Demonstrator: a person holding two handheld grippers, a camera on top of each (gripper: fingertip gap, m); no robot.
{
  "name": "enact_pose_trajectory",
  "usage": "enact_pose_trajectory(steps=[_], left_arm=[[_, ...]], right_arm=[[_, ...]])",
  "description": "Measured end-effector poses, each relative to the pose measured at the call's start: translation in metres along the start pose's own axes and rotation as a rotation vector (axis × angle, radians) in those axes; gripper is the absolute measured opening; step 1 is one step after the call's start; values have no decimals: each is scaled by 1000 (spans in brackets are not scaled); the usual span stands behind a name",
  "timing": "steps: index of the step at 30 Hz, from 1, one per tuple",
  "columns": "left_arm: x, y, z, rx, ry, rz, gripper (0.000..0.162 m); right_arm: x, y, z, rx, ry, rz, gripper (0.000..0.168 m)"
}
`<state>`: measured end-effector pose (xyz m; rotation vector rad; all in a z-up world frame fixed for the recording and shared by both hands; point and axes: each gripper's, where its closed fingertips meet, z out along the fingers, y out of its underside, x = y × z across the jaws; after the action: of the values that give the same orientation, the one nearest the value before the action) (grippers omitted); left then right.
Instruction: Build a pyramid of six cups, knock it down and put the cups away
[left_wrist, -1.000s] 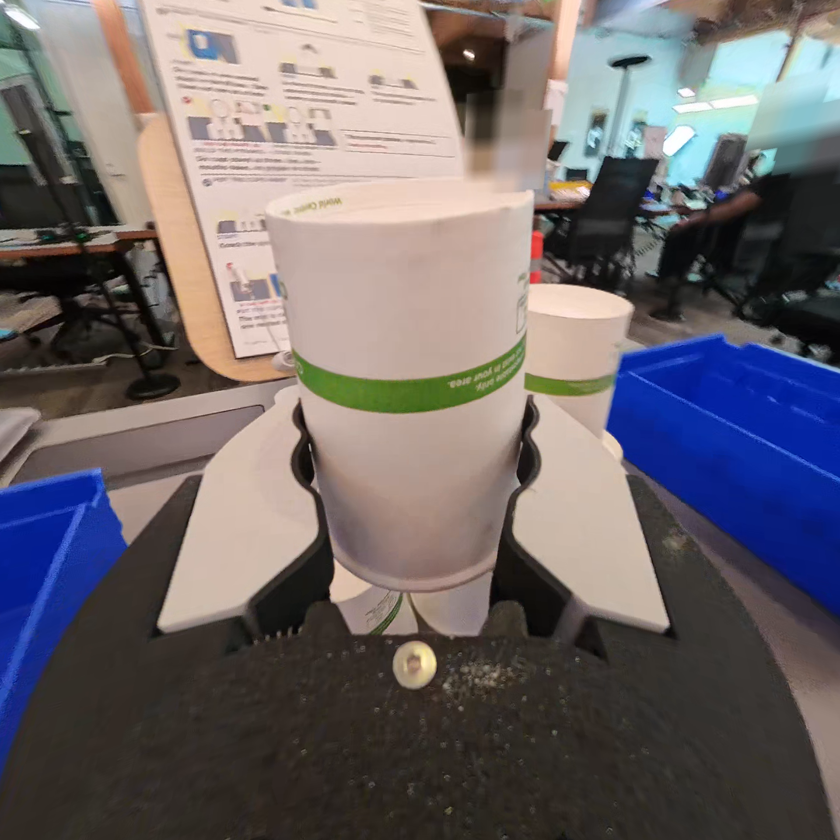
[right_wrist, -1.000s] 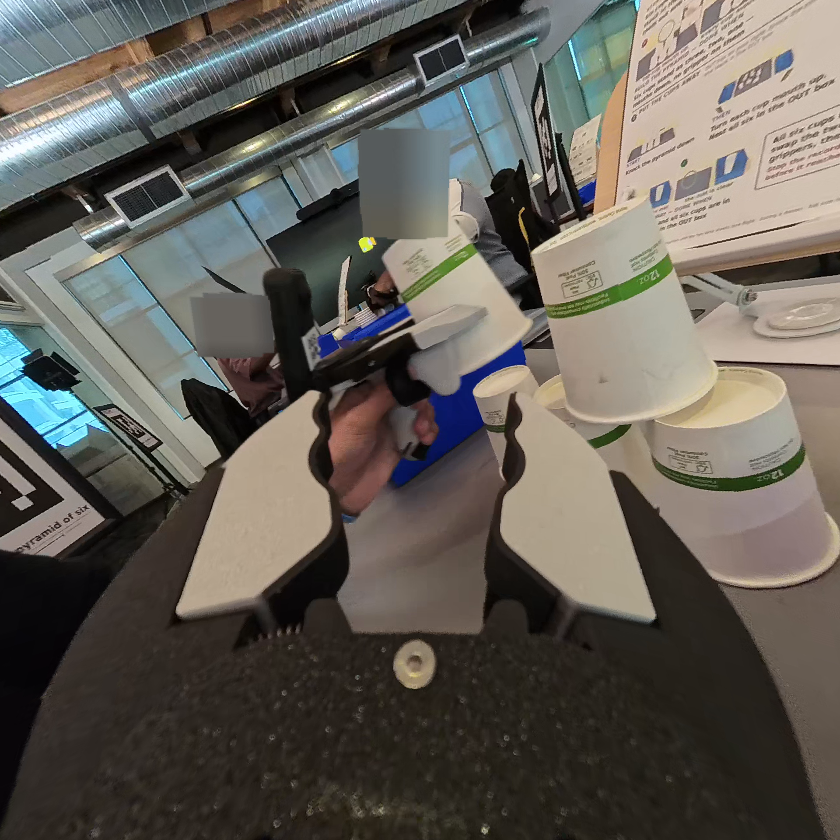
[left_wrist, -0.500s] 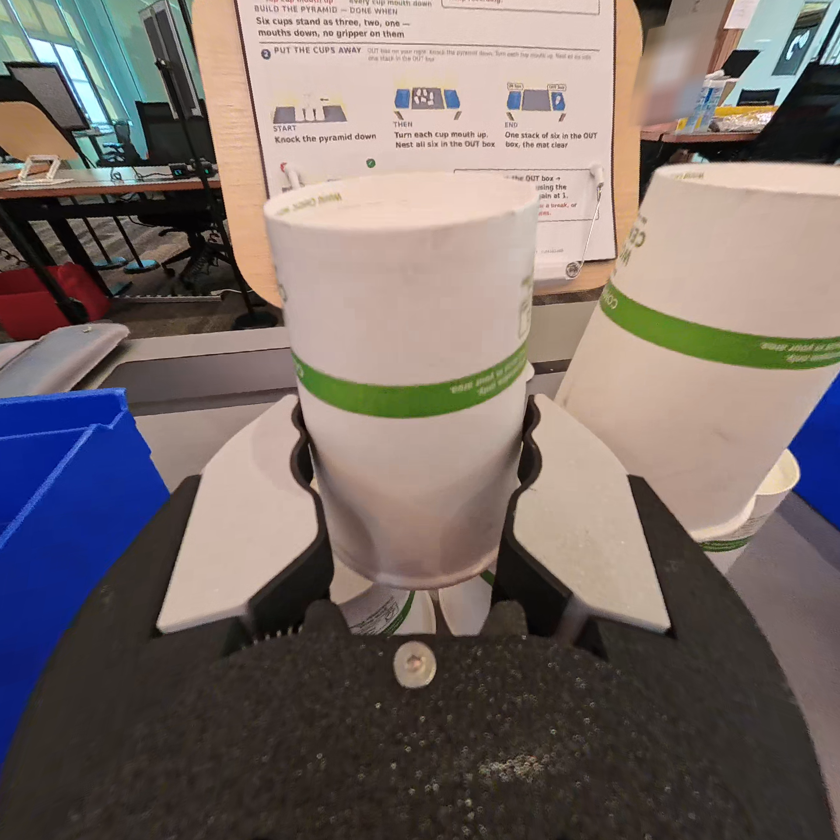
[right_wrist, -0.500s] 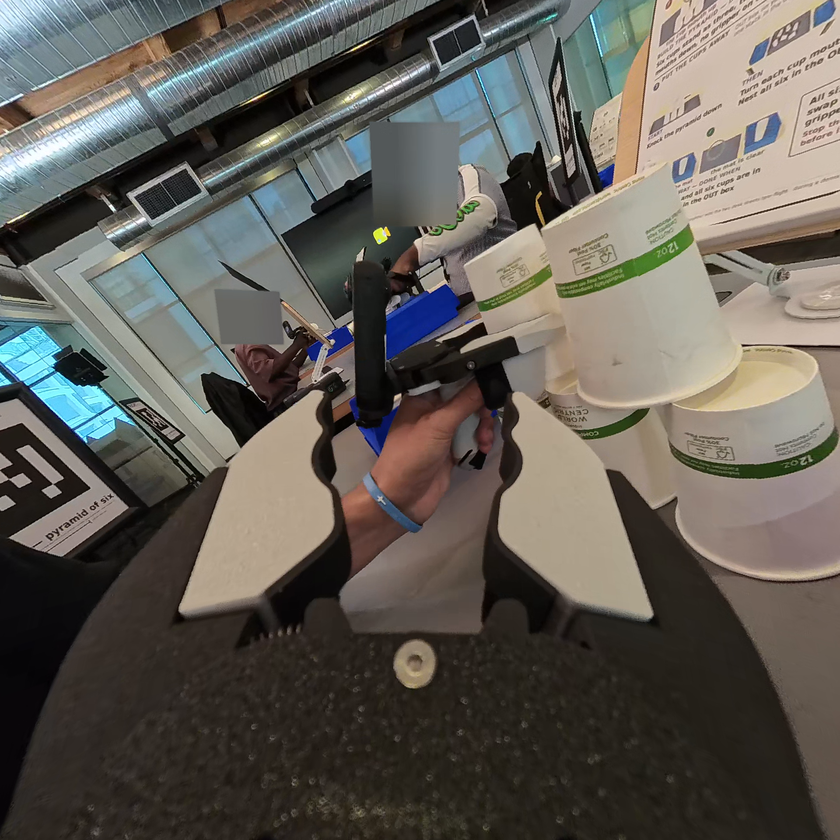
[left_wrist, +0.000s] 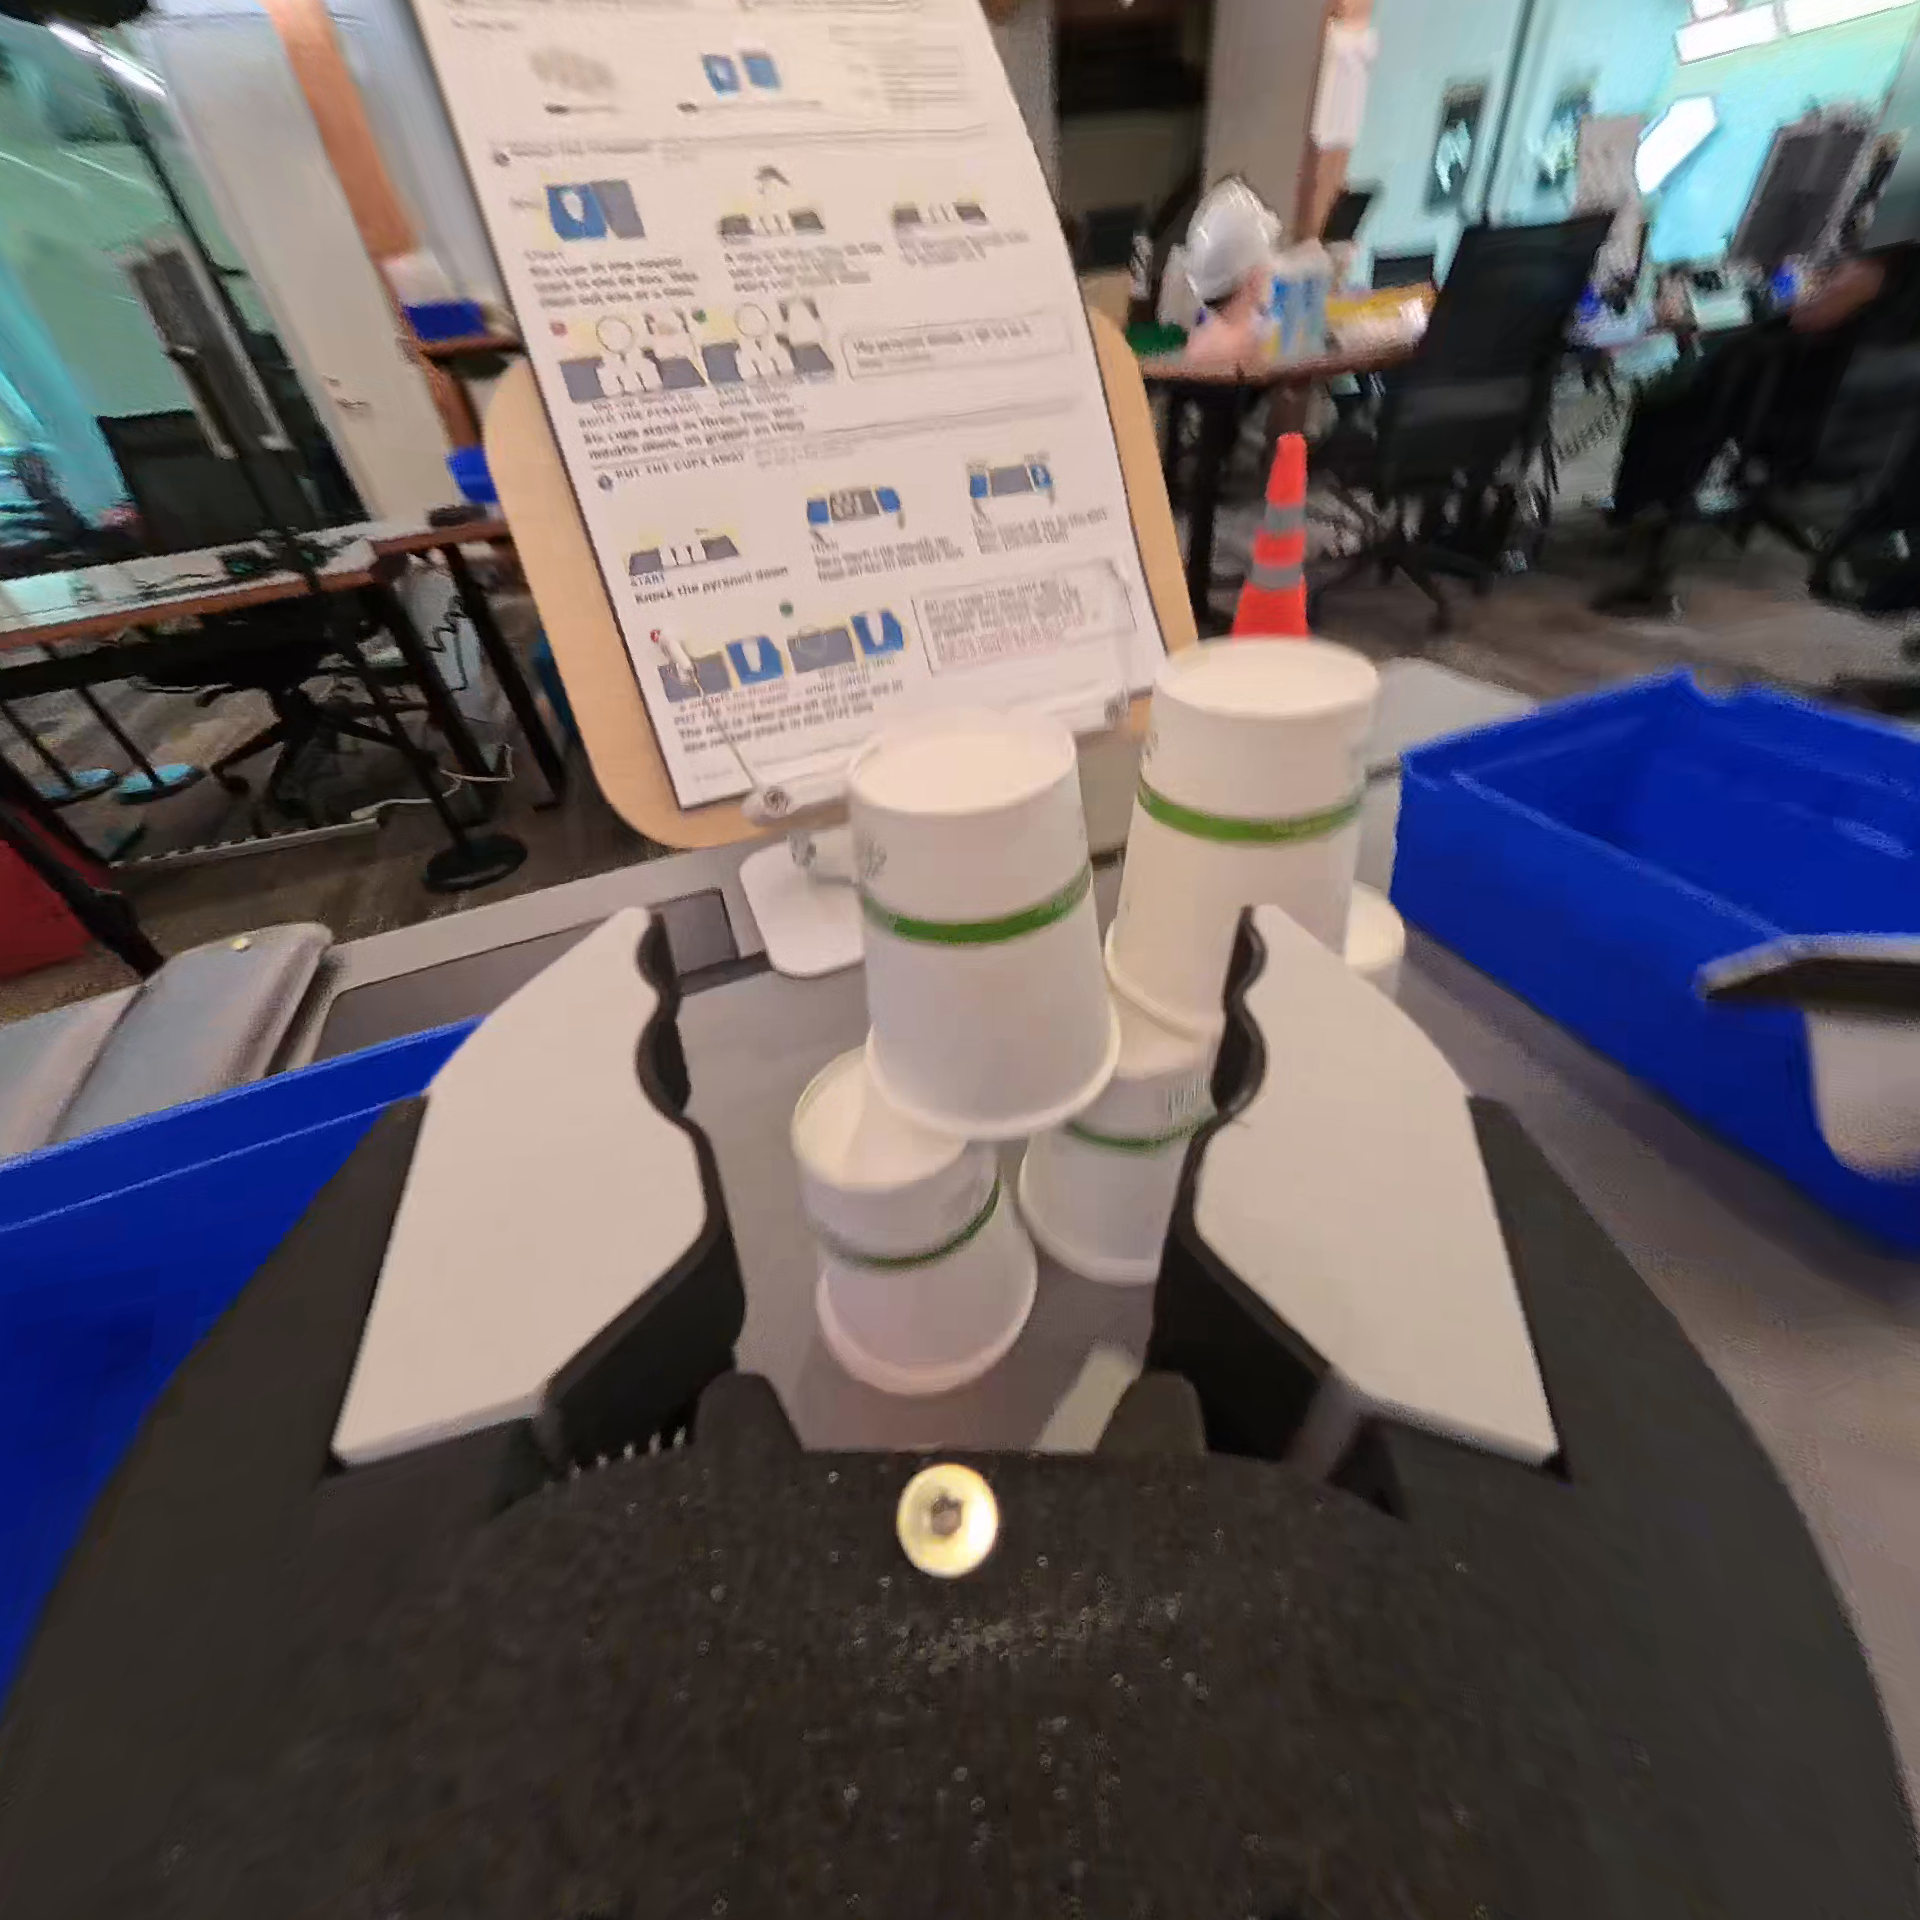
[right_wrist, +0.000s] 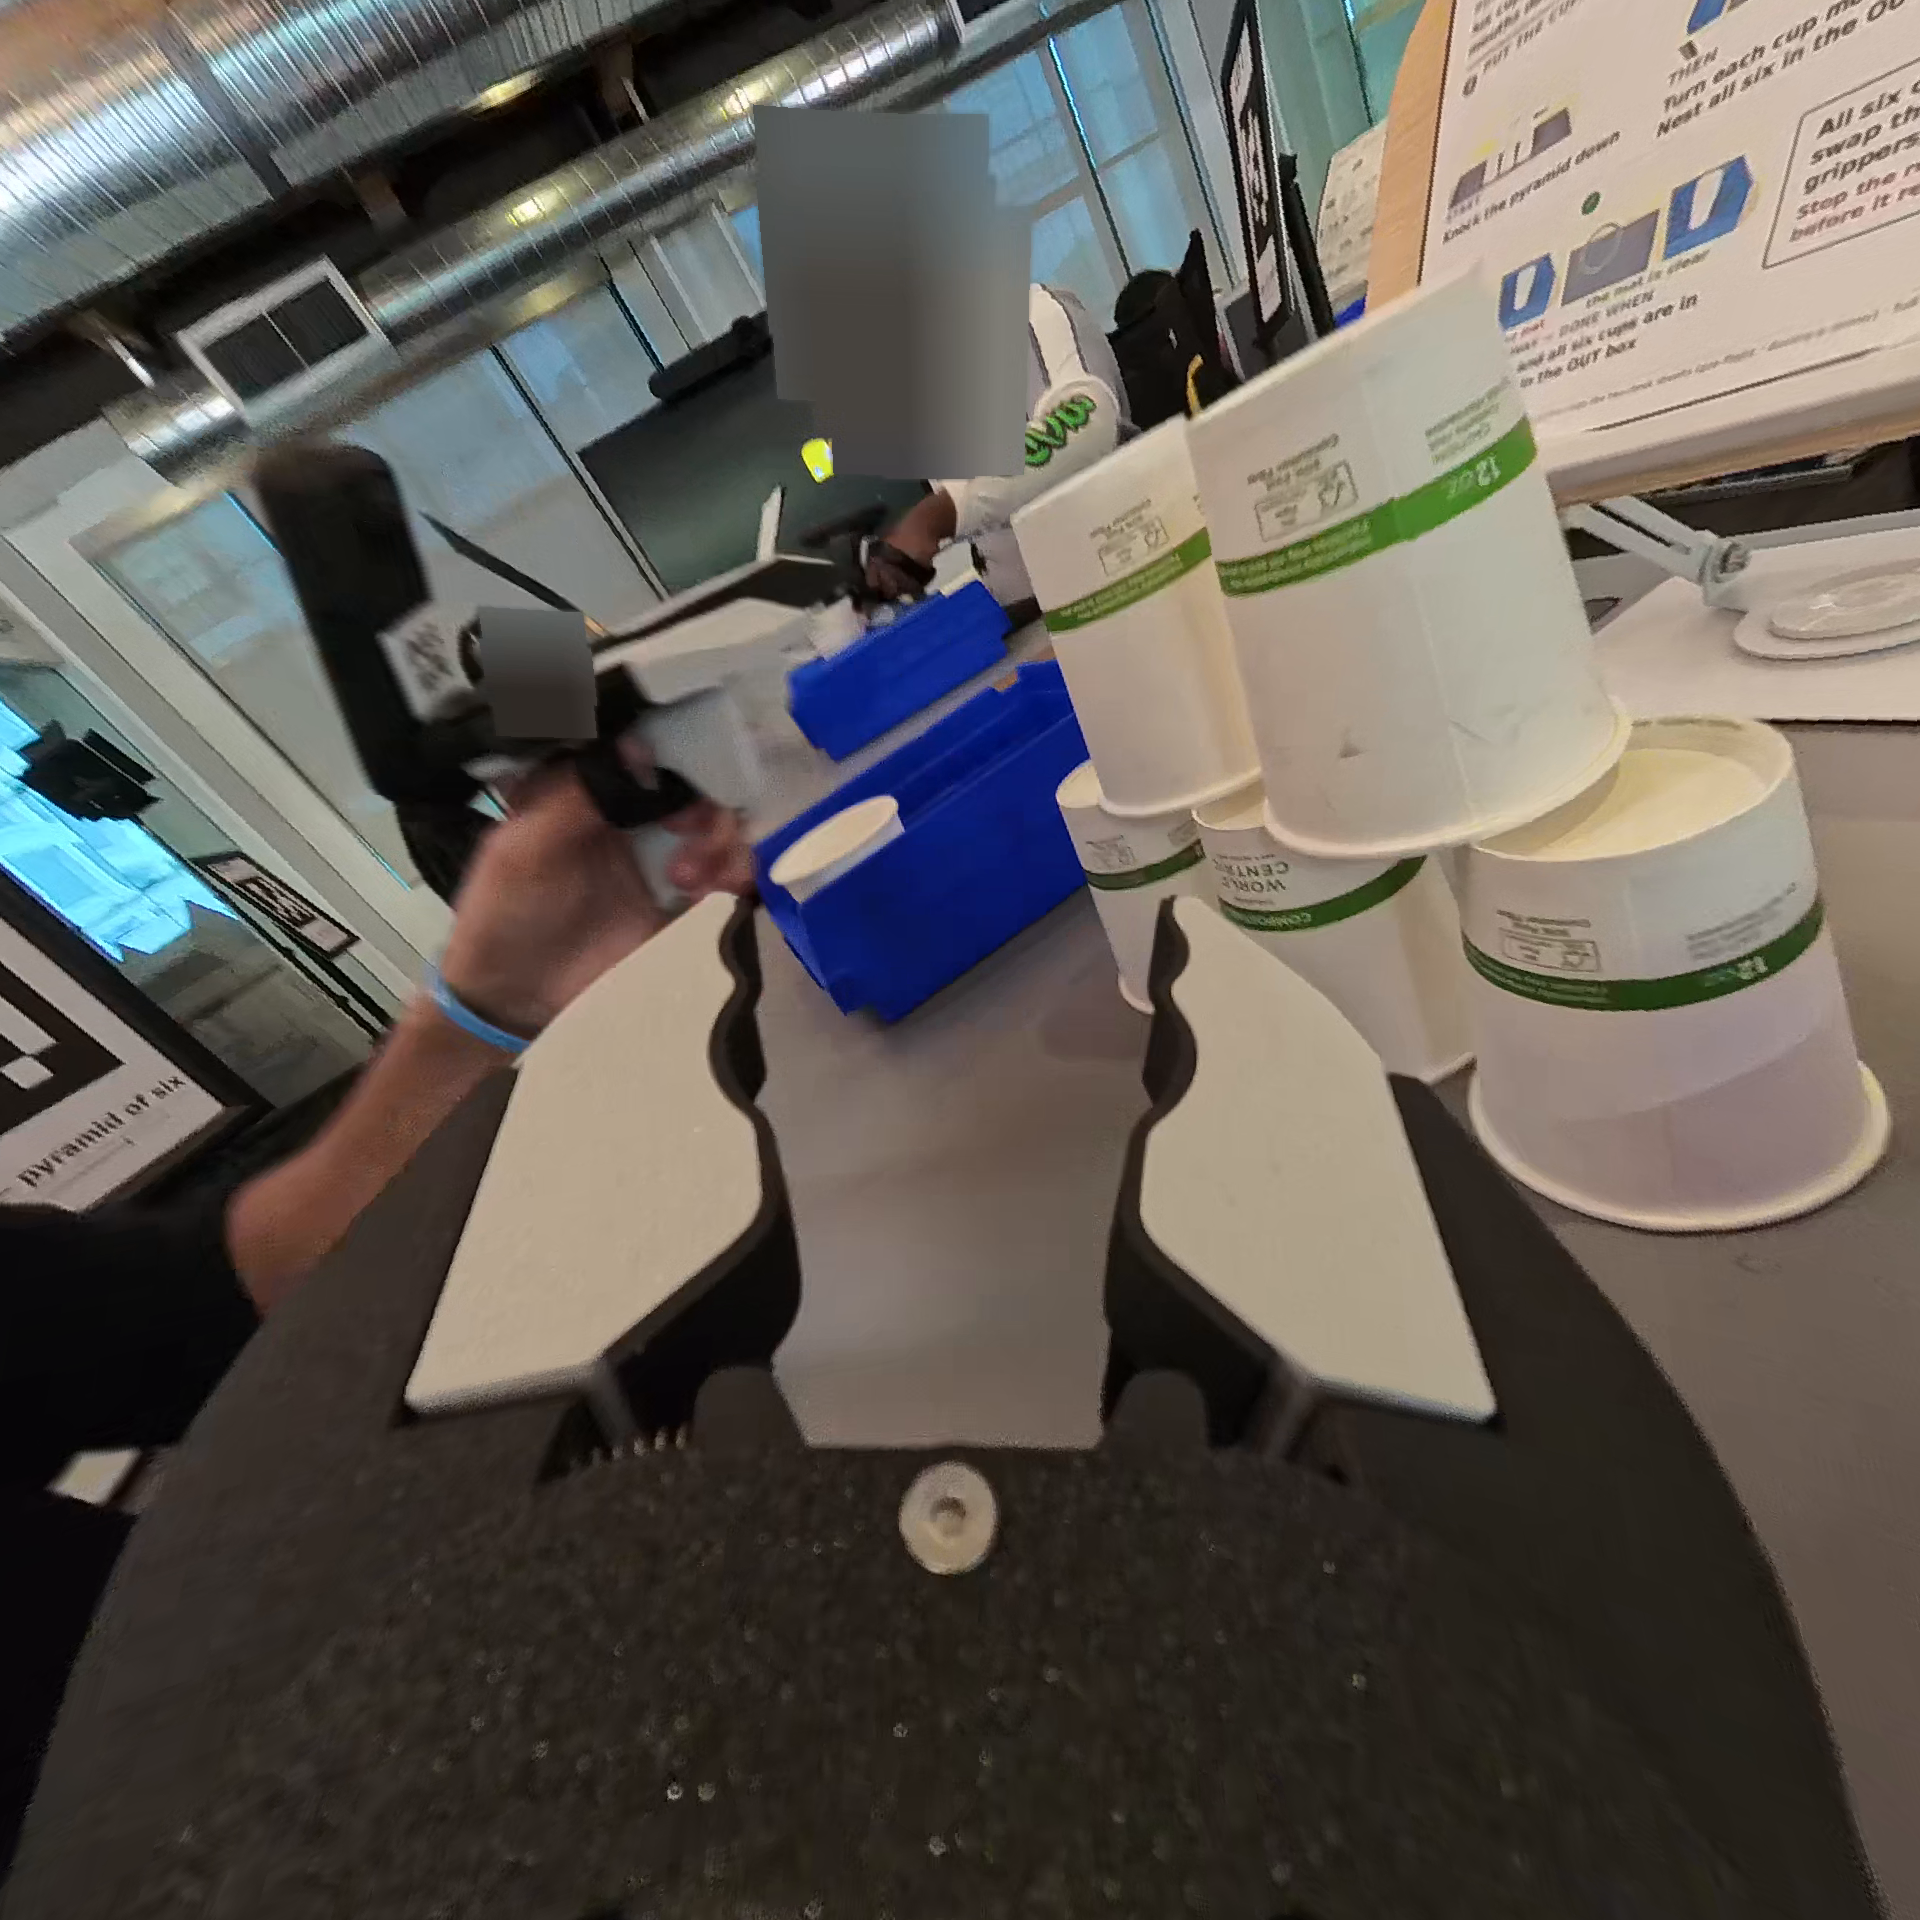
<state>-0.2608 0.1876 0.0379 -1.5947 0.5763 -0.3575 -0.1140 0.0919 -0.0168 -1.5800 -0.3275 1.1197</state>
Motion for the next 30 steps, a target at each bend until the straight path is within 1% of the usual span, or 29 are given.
enact_pose_trajectory(steps=[2, 4, 5, 6, 7, 9, 11, 13, 15, 17, 18, 20, 21, 22, 24, 27, 30], left_arm=[[-11, 13, -34, -125, 99, 74, 91], [-24, 48, -68, -338, 245, 163, 88], [-32, 70, -86, -455, 319, 245, 79], [-53, 87, -98, -536, 312, 354, 68], [-77, 100, -105, -589, 265, 463, 61], [-105, 126, -117, -703, 282, 624, 68], [-111, 142, -119, -769, 352, 634, 64], [-109, 150, -116, -793, 418, 606, 64], [-116, 163, -115, -861, 444, 633, 64], [-120, 176, -115, -932, 468, 645, 56], [-120, 181, -116, -956, 487, 638, 49], [-121, 181, -114, -938, 493, 643, 35], [-123, 178, -114, -919, 499, 641, 16], [-122, 175, -116, -904, 518, 617, 4], [-128, 167, -117, -879, 503, 571, 0], [-145, 151, -117, -800, 426, 529, 0], [-157, 124, -117, -645, 362, 393, 0]], right_arm=[[4, 11, 1, -48, 27, -49, 73], [3, 23, 5, -112, 26, -97, 74], [2, 29, 7, -151, 18, -115, 73], [-1, 35, 10, -185, 8, -130, 73], [-4, 38, 12, -202, -3, -140, 73], [-12, 43, 19, -211, -31, -148, 73], [-16, 52, 26, -235, -50, -138, 72], [-18, 62, 31, -265, -60, -133, 71], [-20, 70, 35, -285, -68, -131, 71], [-21, 76, 37, -298, -73, -126, 70], [-20, 79, 37, -302, -72, -123, 70], [-21, 82, 38, -304, -76, -112, 69], [-21, 84, 37, -307, -78, -108, 69], [-21, 86, 37, -311, -78, -104, 69], [-19, 89, 36, -316, -76, -97, 69], [-19, 90, 37, -311, -82, -78, 68], [-20, 90, 38, -304, -85, -75, 68]])
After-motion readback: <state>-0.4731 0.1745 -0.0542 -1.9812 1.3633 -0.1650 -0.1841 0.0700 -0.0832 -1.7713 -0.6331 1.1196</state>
